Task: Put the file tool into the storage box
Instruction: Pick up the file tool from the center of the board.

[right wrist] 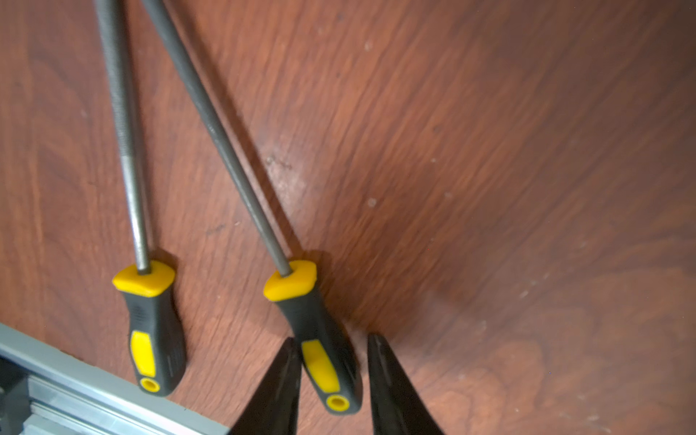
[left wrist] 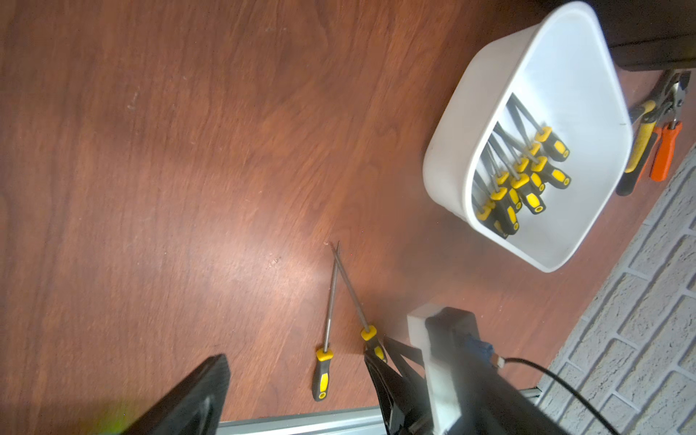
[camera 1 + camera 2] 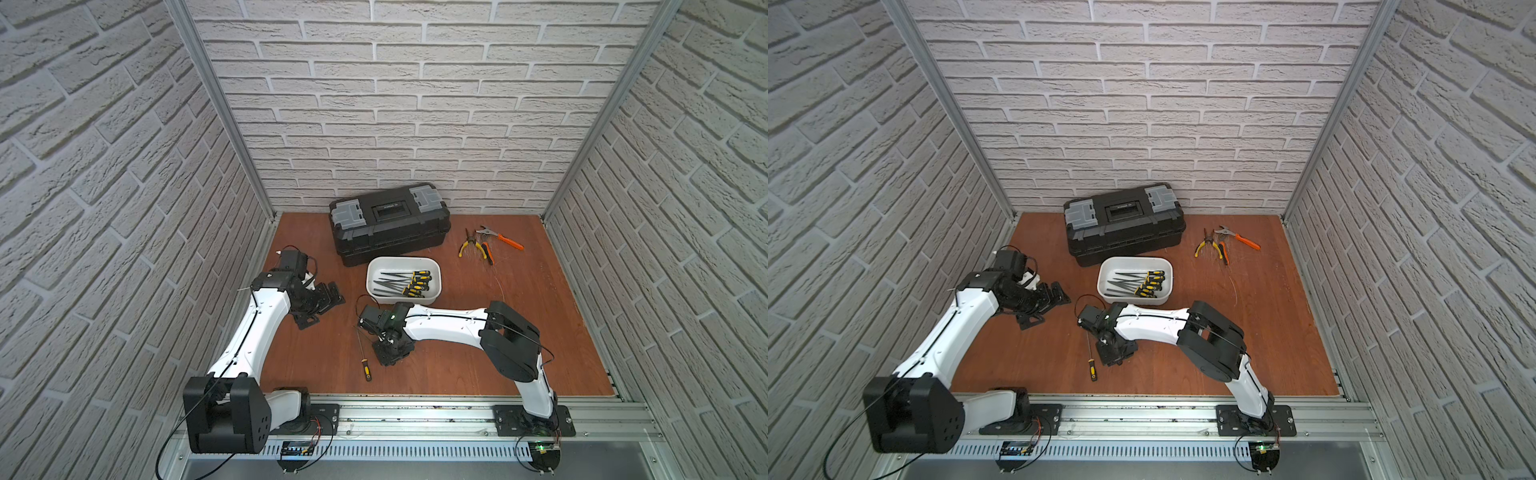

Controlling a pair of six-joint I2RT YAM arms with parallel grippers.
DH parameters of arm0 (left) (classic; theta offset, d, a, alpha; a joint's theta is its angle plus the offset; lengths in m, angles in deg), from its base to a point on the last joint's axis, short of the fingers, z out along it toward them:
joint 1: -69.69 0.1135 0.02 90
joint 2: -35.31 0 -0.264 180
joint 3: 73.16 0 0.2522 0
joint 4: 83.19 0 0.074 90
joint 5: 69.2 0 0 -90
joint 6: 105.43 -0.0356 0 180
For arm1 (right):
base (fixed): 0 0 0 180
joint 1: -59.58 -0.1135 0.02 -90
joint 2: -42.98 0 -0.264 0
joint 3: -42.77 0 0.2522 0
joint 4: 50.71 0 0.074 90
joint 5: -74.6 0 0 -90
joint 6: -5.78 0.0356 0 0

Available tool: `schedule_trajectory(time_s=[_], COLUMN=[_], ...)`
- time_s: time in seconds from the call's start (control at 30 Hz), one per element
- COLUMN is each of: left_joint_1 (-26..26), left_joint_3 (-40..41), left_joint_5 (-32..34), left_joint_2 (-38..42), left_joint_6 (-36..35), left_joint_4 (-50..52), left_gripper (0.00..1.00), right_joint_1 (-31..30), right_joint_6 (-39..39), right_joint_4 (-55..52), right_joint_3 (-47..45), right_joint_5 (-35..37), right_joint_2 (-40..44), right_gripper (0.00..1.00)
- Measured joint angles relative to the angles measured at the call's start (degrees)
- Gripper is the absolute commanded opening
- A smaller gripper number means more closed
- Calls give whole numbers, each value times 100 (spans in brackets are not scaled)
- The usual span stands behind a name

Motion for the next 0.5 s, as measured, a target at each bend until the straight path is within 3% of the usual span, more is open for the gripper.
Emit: schedule_trajectory(time_s=[0.2, 0.5], left_joint_1=[-28, -87], left_joint_3=[-214, -660], left_joint_5=[109, 382], left_joint_2=[-15, 15], left_joint_6=[-9, -92], left_joint_4=[55, 144], left_gripper=[98, 98], right_joint_1=[7, 107], right_joint_6=[-264, -935], right_joint_4=[-9, -162], right_joint_3=[0, 0], right_joint_5=[138, 444], right_joint_2=[0, 101], right_gripper=[17, 12])
